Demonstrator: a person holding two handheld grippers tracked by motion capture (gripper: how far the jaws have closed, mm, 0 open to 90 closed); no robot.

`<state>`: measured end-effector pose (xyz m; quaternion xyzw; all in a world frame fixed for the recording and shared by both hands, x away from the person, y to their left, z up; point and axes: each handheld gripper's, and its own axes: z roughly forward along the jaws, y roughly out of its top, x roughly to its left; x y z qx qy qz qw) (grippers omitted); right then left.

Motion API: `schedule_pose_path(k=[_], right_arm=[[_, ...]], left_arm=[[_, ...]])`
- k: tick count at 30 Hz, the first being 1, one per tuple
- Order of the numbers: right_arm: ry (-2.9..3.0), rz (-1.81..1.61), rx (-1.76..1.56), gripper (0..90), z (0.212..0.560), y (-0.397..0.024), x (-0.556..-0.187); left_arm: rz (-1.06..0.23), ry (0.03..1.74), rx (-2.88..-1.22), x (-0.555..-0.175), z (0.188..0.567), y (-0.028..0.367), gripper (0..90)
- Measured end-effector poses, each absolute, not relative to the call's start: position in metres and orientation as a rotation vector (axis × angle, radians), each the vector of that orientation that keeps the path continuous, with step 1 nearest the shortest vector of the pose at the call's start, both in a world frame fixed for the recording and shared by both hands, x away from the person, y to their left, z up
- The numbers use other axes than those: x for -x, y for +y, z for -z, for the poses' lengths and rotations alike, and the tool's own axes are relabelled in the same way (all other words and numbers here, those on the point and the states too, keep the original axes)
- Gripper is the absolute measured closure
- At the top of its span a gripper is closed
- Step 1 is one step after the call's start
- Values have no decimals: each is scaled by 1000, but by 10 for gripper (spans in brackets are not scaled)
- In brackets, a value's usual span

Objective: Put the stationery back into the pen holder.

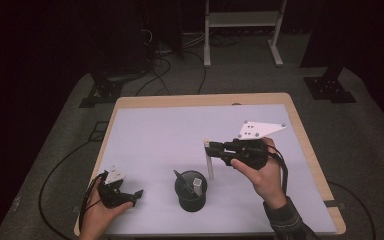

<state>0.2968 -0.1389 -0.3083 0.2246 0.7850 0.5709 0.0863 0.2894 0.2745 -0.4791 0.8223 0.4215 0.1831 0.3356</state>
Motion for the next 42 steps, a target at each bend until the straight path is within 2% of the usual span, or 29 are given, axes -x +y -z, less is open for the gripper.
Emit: schedule_pose_path(k=[17,42], right_arm=[[2427,-1734,-533,781,313,-107,-282],[2549,-1675,-526,780,338,-88,-289]], left_arm=[[-479,1099,-2143,-289,479,274,14],[-479,1099,-2142,-289,479,274,14]])
